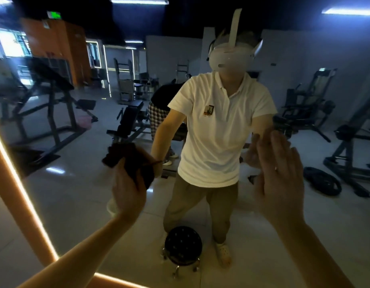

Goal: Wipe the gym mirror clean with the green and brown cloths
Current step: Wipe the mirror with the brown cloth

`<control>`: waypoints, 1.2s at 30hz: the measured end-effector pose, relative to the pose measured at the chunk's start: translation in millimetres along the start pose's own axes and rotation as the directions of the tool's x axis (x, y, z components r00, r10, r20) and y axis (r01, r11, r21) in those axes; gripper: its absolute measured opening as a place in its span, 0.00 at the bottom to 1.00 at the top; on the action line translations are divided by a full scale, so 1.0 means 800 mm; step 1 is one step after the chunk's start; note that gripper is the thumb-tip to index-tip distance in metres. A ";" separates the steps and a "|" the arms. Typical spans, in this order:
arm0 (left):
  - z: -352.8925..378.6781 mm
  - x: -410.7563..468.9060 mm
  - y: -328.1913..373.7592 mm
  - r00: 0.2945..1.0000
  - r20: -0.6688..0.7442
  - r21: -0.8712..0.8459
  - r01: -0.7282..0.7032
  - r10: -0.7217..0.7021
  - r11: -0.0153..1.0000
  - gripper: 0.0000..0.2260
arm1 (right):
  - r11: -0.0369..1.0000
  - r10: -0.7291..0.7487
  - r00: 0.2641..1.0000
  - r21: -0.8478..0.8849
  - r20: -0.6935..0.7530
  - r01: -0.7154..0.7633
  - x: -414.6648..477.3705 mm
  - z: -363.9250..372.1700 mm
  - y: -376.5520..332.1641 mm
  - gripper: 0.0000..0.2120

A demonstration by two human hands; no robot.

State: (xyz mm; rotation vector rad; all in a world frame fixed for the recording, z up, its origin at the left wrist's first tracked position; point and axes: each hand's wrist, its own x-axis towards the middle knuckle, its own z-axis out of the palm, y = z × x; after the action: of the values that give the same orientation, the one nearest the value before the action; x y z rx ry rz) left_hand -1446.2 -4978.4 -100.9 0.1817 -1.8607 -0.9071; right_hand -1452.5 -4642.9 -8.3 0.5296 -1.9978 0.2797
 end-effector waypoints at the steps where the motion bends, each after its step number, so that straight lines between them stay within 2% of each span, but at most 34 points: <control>1: 0.014 -0.013 0.020 0.998 0.040 -0.010 -0.055 0.056 0.998 0.15 | 1.000 0.012 1.000 -0.017 0.006 -0.012 -0.003 -0.006 0.017 0.34; 5: 0.084 -0.072 0.109 0.938 0.245 -0.032 -0.243 0.244 0.969 0.13 | 1.000 0.008 0.997 0.001 0.074 -0.009 -0.026 -0.028 0.069 0.35; 8: 0.151 -0.124 0.171 0.871 0.313 -0.023 -0.391 0.378 0.920 0.16 | 0.998 -0.070 0.984 0.020 0.163 0.067 -0.045 -0.039 0.093 0.35; 11: 0.195 -0.169 0.213 0.705 0.443 0.053 -0.637 0.553 0.769 0.18 | 0.991 -0.132 0.969 0.031 0.209 0.129 -0.044 -0.047 0.109 0.32; 13: 0.198 -0.176 0.221 0.588 0.523 0.067 -0.750 0.617 0.658 0.18 | 0.988 -0.152 0.962 0.049 0.228 0.144 -0.042 -0.052 0.115 0.32; 15: 0.183 -0.159 0.216 0.532 0.523 0.105 -0.815 0.666 0.569 0.17 | 0.989 -0.137 0.964 0.087 0.226 0.120 -0.040 -0.058 0.118 0.32; 17: 0.152 -0.127 0.208 0.578 0.497 0.162 -0.794 0.647 0.586 0.16 | 0.988 -0.127 0.972 0.114 0.198 0.106 -0.032 -0.068 0.122 0.32; 20: 0.094 -0.064 0.194 0.726 0.433 0.244 -0.665 0.535 0.706 0.16 | 0.988 -0.132 0.978 0.105 0.160 0.116 -0.007 -0.083 0.131 0.32; 23: 0.046 0.002 0.177 0.923 0.214 0.292 -0.373 0.320 0.881 0.16 | 0.994 -0.109 0.981 0.037 0.159 0.105 0.017 -0.089 0.140 0.34; 25: 0.028 0.042 0.173 0.991 0.043 0.254 -0.136 0.130 0.958 0.16 | 0.995 -0.096 0.981 -0.014 0.170 0.100 0.025 -0.086 0.140 0.34; 27: 0.028 0.064 0.187 0.993 -0.070 0.203 -0.076 0.092 0.976 0.19 | 0.992 -0.097 0.978 -0.065 0.186 0.111 0.025 -0.080 0.137 0.35; 29: 0.051 0.061 0.217 0.978 -0.104 0.136 -0.165 0.179 0.977 0.21 | 0.989 -0.100 0.979 -0.087 0.176 0.116 0.023 -0.074 0.135 0.36; 31: 0.088 0.037 0.249 0.967 -0.059 0.083 -0.243 0.249 0.966 0.24 | 0.991 -0.092 0.982 -0.084 0.164 0.107 0.022 -0.071 0.136 0.37; 33: 0.126 0.002 0.278 0.952 0.043 0.048 -0.304 0.302 0.952 0.27 | 0.992 -0.087 0.986 -0.082 0.141 0.099 0.023 -0.069 0.136 0.36; 34: 0.142 -0.017 0.288 0.920 0.099 0.053 -0.385 0.379 0.921 0.27 | 0.993 -0.081 0.989 -0.079 0.126 0.091 0.023 -0.070 0.135 0.36; 35: 0.153 -0.034 0.296 0.857 0.155 0.072 -0.505 0.491 0.860 0.27 | 0.994 -0.070 0.991 -0.070 0.110 0.078 0.024 -0.071 0.134 0.36; 36: 0.159 -0.046 0.299 0.753 0.226 0.096 -0.648 0.618 0.755 0.26 | 0.997 -0.052 0.995 -0.057 0.090 0.057 0.026 -0.073 0.131 0.35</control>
State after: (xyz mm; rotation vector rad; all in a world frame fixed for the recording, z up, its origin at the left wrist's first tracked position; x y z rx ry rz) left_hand -1472.1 -4727.0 3.6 -0.4380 -1.9689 -0.2885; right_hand -1465.2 -4531.8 40.6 0.5668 -2.0672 0.1655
